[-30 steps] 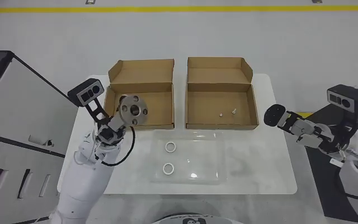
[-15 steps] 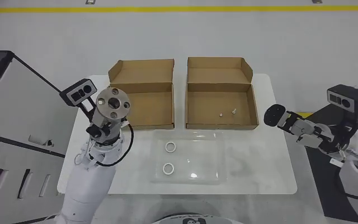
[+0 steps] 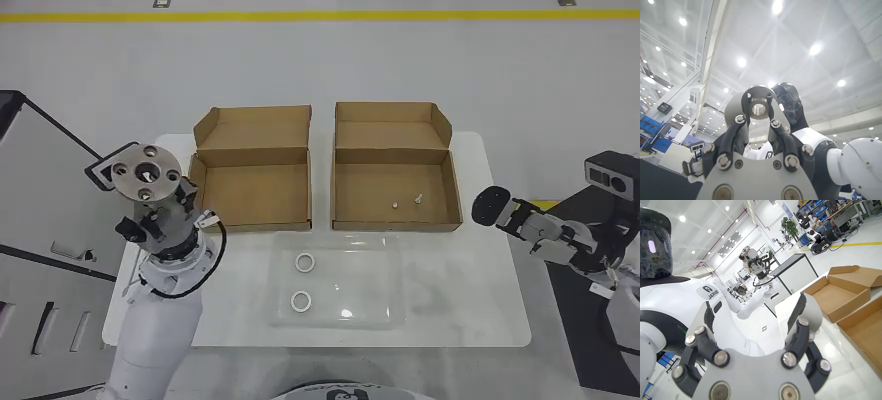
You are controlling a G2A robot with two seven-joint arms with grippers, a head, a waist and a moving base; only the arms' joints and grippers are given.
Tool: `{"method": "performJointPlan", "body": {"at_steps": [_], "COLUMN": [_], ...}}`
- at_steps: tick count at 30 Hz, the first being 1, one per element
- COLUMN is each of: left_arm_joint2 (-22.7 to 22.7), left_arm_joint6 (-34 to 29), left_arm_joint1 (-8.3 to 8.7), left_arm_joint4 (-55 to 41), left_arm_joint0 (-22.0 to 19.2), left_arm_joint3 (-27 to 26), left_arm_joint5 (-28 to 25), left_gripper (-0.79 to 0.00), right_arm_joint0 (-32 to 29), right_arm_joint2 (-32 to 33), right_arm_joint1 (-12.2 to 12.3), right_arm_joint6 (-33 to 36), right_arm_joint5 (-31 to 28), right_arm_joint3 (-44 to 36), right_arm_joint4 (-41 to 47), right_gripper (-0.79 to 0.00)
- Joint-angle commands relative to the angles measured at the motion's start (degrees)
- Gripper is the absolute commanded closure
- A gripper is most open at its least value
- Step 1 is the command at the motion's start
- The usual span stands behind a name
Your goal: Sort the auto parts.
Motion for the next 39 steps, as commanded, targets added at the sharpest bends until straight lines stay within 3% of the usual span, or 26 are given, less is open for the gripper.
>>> {"method": "performJointPlan", "body": {"at_steps": [1,20,39], "left_arm_joint2": [-0.3,-0.7,-2.1], "left_arm_joint6": [0.0,0.0,0.0], "left_arm_joint1": [0.13,2.68,2.91], "left_arm_joint4": [0.8,16.1,7.3], "left_arm_joint0": [0.2,1.8,4.5], "left_arm_joint3": [0.0,2.1,-0.5], "left_arm_joint5": [0.0,0.0,0.0], "left_gripper": [0.0,0.0,0.0], "right_arm_joint0": [0.0,0.0,0.0], "right_arm_joint2": [0.0,0.0,0.0], "right_arm_joint1": [0.0,0.0,0.0], "right_arm_joint6": [0.0,0.0,0.0], "right_arm_joint5": [0.0,0.0,0.0], "right_arm_joint3": [0.0,0.0,0.0], "right_arm_joint4": [0.0,0.0,0.0], "right_gripper": [-0.785,-0.785,-0.785]}}
